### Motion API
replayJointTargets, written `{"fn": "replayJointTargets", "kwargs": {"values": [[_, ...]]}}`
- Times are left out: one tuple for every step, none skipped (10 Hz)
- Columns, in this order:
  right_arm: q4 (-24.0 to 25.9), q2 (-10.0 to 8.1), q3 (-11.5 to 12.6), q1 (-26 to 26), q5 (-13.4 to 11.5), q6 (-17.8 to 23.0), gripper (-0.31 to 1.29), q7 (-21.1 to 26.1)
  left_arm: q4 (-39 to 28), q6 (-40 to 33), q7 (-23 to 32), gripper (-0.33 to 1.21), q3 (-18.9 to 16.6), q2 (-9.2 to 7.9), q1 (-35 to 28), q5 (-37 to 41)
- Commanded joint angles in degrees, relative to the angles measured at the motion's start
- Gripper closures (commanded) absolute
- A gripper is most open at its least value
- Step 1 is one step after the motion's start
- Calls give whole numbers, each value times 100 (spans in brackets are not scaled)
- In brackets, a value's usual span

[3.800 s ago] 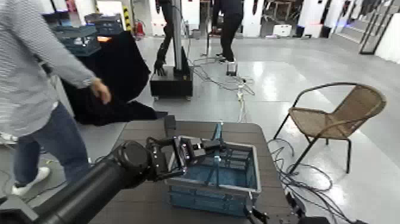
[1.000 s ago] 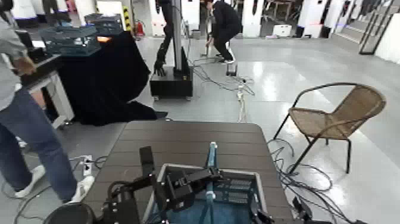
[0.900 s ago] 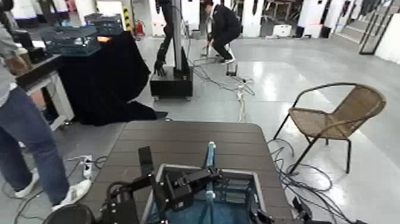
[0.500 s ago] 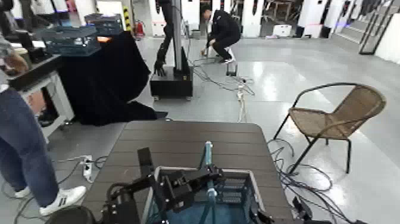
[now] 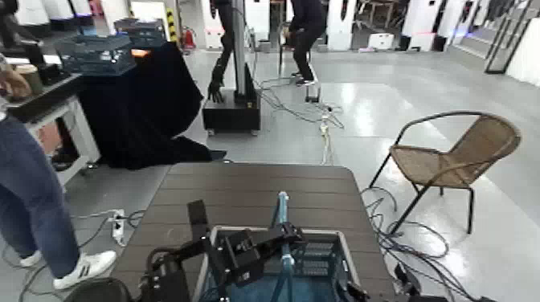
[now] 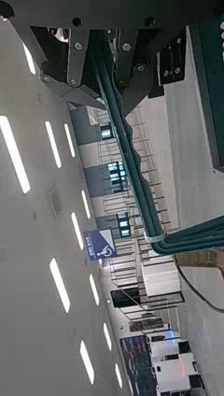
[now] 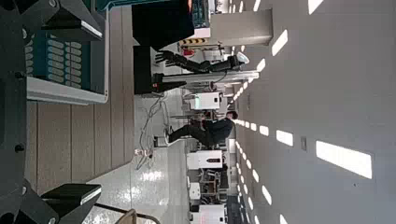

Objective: Grasp the handle of the crate.

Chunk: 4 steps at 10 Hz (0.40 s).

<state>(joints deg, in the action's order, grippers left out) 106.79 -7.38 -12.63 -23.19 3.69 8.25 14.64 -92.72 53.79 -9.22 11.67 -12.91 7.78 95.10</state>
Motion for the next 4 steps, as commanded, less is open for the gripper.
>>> {"fn": "replayJointTargets", "kwargs": {"values": [[0,0,24,7,-52,-51,15,13,26,-9,-19,119,20,-1,4,0],[9,-9,24,7,-61,-69,15,22,26,-17,-28,119,28,-1,4,0],[9,-9,24,7,-61,-78,15,31,35,-17,-28,119,28,-1,4,9],[9,-9,15,7,-61,-69,15,31,35,-17,-28,119,28,-1,4,9]]}}
